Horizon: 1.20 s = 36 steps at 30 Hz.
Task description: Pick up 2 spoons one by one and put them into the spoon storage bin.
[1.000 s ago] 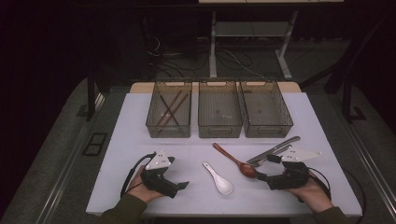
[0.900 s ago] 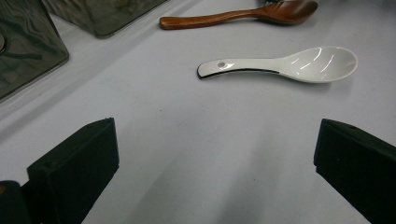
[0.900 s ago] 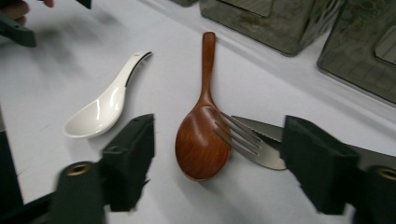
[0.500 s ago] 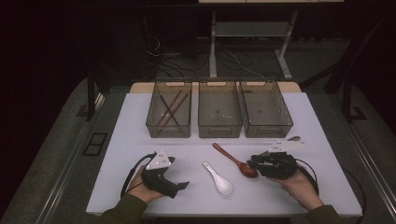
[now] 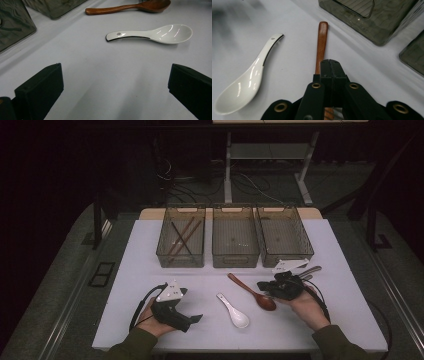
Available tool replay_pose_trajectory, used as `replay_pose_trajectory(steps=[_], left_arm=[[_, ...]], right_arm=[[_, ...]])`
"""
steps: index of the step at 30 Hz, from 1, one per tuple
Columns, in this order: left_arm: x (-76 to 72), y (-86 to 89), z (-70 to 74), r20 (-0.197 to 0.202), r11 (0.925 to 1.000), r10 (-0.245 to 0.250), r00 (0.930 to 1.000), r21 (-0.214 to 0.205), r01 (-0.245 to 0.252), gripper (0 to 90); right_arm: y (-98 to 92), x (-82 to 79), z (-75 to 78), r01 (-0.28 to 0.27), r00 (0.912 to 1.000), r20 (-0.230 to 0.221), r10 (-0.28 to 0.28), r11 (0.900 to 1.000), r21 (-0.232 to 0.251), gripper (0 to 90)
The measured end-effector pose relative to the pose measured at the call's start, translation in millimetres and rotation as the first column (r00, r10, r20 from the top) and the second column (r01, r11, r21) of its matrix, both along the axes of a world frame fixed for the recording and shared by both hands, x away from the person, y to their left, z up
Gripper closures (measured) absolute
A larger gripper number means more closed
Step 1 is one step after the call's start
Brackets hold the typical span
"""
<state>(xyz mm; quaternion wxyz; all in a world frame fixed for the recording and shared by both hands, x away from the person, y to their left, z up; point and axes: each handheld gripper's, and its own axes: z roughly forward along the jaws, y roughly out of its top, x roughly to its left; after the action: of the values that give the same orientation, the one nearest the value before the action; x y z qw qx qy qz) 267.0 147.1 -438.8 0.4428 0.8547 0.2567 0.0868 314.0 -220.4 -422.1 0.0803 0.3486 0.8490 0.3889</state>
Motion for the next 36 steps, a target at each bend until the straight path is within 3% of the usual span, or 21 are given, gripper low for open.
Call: replay_pose_trajectory(steps=[10, 17, 25, 36], left_arm=[[0.4, -0.1, -0.7, -0.005, 1.0000, -0.002, 1.0000, 0.003, 0.003, 0.0], [0.6, 0.3, -0.8, -0.006, 1.0000, -0.005, 1.0000, 0.006, 0.005, 0.0], [0.2, -0.1, -0.8, -0.006, 1.0000, -0.005, 1.0000, 0.002, 0.005, 0.0], [-0.3, -0.4, -0.7, -0.006, 1.0000, -0.005, 1.0000, 0.001, 0.005, 0.0]], right_arm=[[16.3, 22.1, -3.5, -0.005, 0.9996, -0.027, 0.004, 0.9995, -0.031, 89.9], [29.0, 31.7, -8.0, -0.003, 0.9992, -0.041, 0.000, 0.9968, -0.080, 89.9], [38.9, 32.0, -16.7, -0.041, 0.9970, -0.070, 0.033, 0.9919, -0.120, 89.9], [45.7, 27.7, -16.2, -0.091, 0.9931, -0.086, 0.080, 0.9879, -0.126, 90.0]])
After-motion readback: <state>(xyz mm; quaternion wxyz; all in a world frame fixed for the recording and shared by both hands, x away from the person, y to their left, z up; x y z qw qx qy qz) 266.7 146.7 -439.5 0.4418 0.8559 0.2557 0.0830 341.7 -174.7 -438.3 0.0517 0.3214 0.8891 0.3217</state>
